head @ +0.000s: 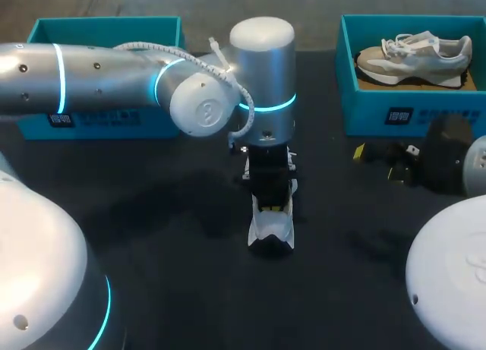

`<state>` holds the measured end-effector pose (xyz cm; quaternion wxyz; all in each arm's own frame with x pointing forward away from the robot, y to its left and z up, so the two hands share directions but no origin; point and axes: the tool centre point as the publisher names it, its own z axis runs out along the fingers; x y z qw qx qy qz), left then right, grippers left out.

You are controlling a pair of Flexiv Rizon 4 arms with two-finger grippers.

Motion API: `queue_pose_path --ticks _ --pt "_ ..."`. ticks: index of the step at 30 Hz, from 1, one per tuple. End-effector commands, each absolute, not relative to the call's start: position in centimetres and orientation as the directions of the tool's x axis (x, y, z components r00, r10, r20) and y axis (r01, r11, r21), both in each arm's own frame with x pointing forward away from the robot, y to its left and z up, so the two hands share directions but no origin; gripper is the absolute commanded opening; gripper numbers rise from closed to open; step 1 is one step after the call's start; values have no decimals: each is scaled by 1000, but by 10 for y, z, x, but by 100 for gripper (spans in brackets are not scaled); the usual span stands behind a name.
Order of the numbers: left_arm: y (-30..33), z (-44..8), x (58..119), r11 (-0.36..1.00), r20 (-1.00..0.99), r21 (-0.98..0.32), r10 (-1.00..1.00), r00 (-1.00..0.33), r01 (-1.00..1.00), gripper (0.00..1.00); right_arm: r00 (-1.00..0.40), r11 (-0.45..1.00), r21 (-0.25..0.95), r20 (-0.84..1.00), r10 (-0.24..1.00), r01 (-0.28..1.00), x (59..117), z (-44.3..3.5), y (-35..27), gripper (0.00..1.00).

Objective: Take the shoe out of the shoebox, open the shoe tongue, remove and reinsert the insole, then place the shoe into the shoebox

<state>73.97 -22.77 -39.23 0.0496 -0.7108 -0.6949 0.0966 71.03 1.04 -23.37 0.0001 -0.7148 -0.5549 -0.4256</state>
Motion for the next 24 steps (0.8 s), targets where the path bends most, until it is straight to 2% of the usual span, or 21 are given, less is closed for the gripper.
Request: queue_pose_path --ticks 1,14,19,21,22,23,24 --pt "-216 -372 743 -39 -72 -137 997 29 990 0 26 -169 173 619 785 970 710 -234 6 100" --pt "-221 -357 769 30 -69 120 997 -22 992 0 26 -169 173 619 785 970 710 -234 6 100" --pt "-221 -356 772 44 -67 147 997 -35 988 0 26 -169 173 619 785 970 710 -234 6 100" --pt "-221 -355 776 72 -66 147 996 -63 987 14 26 -169 173 619 785 970 710 -234 6 100" --pt "-221 -355 777 73 -67 149 996 -64 986 17 26 -169 173 619 785 970 710 -234 6 100" --pt "-221 -354 780 71 -64 158 996 -62 985 39 26 -169 173 619 785 970 710 -234 6 100" --pt "-221 -354 781 74 -62 157 996 -65 985 40 26 -169 173 619 785 970 710 -234 6 100"
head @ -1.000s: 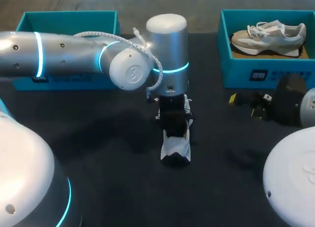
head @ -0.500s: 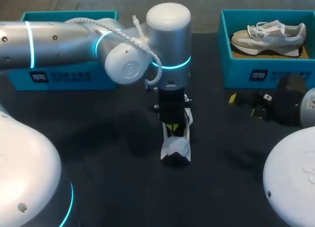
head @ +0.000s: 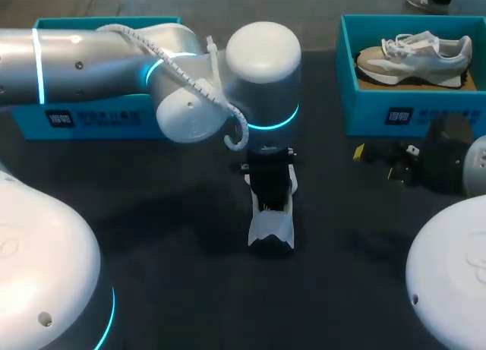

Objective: Take the shoe out of the shoebox, open the shoe tongue, remove and reinsert the insole, then place the shoe into the shoebox

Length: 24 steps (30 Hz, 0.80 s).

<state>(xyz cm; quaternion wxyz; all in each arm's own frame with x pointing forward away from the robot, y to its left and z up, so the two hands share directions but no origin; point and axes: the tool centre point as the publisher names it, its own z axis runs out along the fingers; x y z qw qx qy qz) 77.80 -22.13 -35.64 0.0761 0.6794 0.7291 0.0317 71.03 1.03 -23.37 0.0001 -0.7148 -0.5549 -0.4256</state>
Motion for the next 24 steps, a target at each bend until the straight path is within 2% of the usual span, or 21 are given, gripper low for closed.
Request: queue_pose_path --ticks 1,4,5,8,11,12,13,14,15,17,18,24 --pt "-221 -354 782 74 -58 157 996 -66 985 40 26 -169 173 619 785 970 710 -234 6 100" --pt "-221 -355 784 68 -52 154 997 -60 986 46 26 -169 173 619 785 970 710 -234 6 100" --pt "-221 -355 784 67 -52 152 997 -60 986 67 26 -169 173 619 785 970 710 -234 6 100" --pt "-221 -355 787 65 -45 152 997 -59 986 64 26 -169 173 619 785 970 710 -234 6 100" --pt "-222 -355 789 69 -47 152 997 -62 986 68 26 -169 173 619 785 970 710 -234 6 100" --pt "-223 -354 789 71 -52 153 997 -64 986 71 26 -169 173 619 785 970 710 -234 6 100" --pt "-223 -352 789 71 -54 154 997 -63 986 82 26 -169 173 619 785 970 710 -234 6 100" --pt "-224 -351 789 71 -56 153 996 -63 986 87 26 -169 173 619 785 970 710 -234 6 100" --pt "-224 -350 789 71 -56 153 996 -64 986 91 26 -169 173 619 785 970 710 -234 6 100" --pt "-224 -350 789 71 -57 153 996 -63 986 92 26 -169 173 619 785 970 710 -234 6 100" --pt "-224 -348 789 70 -57 153 996 -62 986 100 26 -169 173 619 785 970 710 -234 6 100" --pt "-224 -343 788 70 -56 152 996 -62 986 100 26 -169 173 619 785 970 710 -234 6 100"
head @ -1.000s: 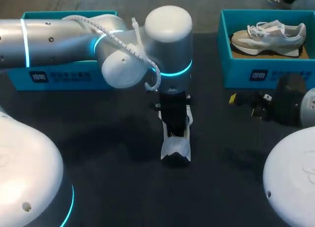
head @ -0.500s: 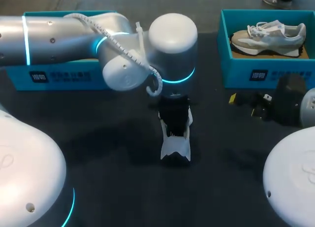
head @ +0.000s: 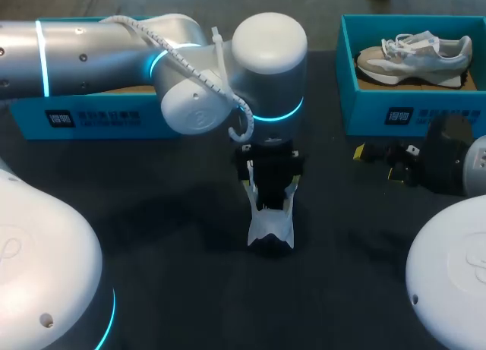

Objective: Take the shoe out of the shoebox, open the shoe tongue, remove and reinsert the insole, then place the shoe into the shoebox

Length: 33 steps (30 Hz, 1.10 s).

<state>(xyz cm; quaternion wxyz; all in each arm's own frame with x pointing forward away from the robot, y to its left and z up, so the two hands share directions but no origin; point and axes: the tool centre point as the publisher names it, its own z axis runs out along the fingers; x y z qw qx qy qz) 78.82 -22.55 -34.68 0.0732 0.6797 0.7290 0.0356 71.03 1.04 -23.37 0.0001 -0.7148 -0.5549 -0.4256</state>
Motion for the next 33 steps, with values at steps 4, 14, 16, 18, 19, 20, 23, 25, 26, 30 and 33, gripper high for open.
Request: queue_pose_path --ticks 4,14,16,18,19,20,23,25,26,30,33 --pt "-226 -337 790 67 -61 153 996 -58 986 100 26 -169 173 619 785 970 710 -234 6 100" --pt "-227 -317 799 66 -59 177 997 -57 982 100 26 -169 173 619 785 970 710 -234 6 100" --pt "-227 -311 801 68 -61 182 996 -58 981 100 26 -169 173 619 785 970 710 -234 6 100" --pt "-227 -307 802 70 -61 189 996 -60 980 100 26 -169 173 619 785 970 710 -234 6 100" --pt "-227 -305 803 72 -62 189 996 -61 979 100 26 -169 173 619 785 970 710 -234 6 100" --pt "-226 -302 804 73 -62 191 996 -62 979 100 26 -169 173 619 785 970 710 -234 6 100" --pt "-225 -297 805 72 -62 197 996 -61 978 100 26 -169 173 619 785 970 710 -234 6 100" --pt "-222 -291 807 72 -60 205 996 -61 976 100 26 -169 173 619 785 970 710 -234 6 100" --pt "-221 -288 808 76 -63 208 996 -64 975 100 26 -169 173 619 785 970 710 -234 6 100" --pt "-218 -280 811 84 -68 214 995 -71 973 100 26 -169 173 619 785 970 710 -234 6 100" --pt "-211 -270 818 90 -62 231 995 -77 969 100 26 -169 173 619 785 970 710 -234 6 100"
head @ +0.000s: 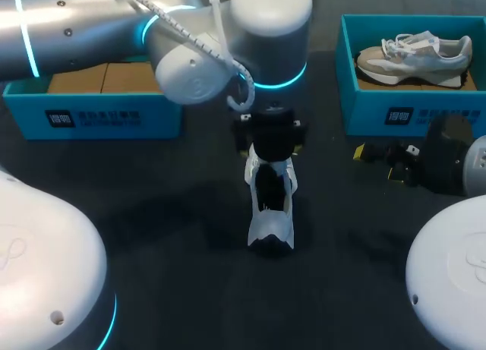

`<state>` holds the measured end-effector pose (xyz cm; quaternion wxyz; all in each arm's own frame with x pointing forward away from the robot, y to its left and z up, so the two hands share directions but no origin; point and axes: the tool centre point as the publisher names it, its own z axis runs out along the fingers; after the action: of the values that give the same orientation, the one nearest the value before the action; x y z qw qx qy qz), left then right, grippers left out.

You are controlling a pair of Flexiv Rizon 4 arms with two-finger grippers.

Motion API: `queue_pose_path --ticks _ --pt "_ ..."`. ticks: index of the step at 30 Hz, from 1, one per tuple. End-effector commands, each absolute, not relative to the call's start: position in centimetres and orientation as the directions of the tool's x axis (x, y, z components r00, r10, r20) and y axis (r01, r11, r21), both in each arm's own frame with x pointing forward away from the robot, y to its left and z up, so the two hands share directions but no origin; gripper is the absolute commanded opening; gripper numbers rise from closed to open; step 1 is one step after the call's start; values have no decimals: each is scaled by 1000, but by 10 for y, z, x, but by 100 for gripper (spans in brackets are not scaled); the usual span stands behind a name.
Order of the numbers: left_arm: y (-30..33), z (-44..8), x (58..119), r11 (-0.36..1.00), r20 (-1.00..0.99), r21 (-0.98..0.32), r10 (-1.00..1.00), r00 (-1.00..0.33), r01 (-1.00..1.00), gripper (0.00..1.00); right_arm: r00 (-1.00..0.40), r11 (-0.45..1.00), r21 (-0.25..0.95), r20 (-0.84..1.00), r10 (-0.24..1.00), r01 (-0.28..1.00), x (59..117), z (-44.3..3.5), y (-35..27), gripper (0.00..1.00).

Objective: Take the shoe out of the shoebox, open the shoe tongue, remove and reinsert the insole, then place the shoe into the shoebox

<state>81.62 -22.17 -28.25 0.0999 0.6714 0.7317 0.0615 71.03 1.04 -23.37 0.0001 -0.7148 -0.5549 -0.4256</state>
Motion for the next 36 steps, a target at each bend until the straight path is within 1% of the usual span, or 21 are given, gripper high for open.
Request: queue_pose_path --ticks 1,5,6,7,9,10,12,13,17,19,23,26,28,30,36 --pt "-209 -268 820 92 -61 232 995 -80 968 100 26 -169 173 619 785 970 710 -234 6 100" --pt "-206 -261 828 99 -63 238 994 -87 966 98 26 -169 173 619 785 970 710 -234 6 100" --pt "-206 -260 830 98 -64 241 994 -85 966 93 26 -169 173 619 785 970 710 -234 6 100" --pt "-206 -259 832 96 -65 239 994 -83 966 93 26 -169 173 619 785 970 710 -234 6 100" --pt "-206 -260 836 84 -58 237 996 -73 968 76 26 -169 173 619 785 970 710 -234 6 100" --pt "-207 -260 837 80 -60 236 996 -68 968 72 26 -169 173 619 785 970 710 -234 6 100" --pt "-208 -261 839 74 -57 240 996 -62 968 73 26 -169 173 619 785 970 710 -234 6 100" --pt "-210 -262 842 72 -59 240 996 -60 968 51 26 -169 173 619 785 970 710 -234 6 100" --pt "-215 -268 848 52 -60 237 997 -39 970 49 26 -169 173 619 785 970 710 -234 6 100" --pt "-218 -273 852 53 -58 232 998 -40 971 44 26 -169 173 619 785 970 710 -234 6 100" --pt "-221 -282 858 51 -51 221 998 -41 974 44 26 -169 173 619 785 970 710 -234 6 100" --pt "-224 -289 860 55 -57 205 997 -44 977 41 26 -169 173 619 785 970 710 -234 6 100" --pt "-227 -294 862 44 -65 187 997 -32 981 38 26 -169 173 619 785 970 710 -234 6 100" --pt "-230 -297 861 22 -65 177 998 -11 984 38 26 -169 173 619 785 970 710 -234 6 100" --pt "-235 -299 862 15 -80 168 997 -1 986 33 26 -169 173 619 785 970 710 -234 6 100"
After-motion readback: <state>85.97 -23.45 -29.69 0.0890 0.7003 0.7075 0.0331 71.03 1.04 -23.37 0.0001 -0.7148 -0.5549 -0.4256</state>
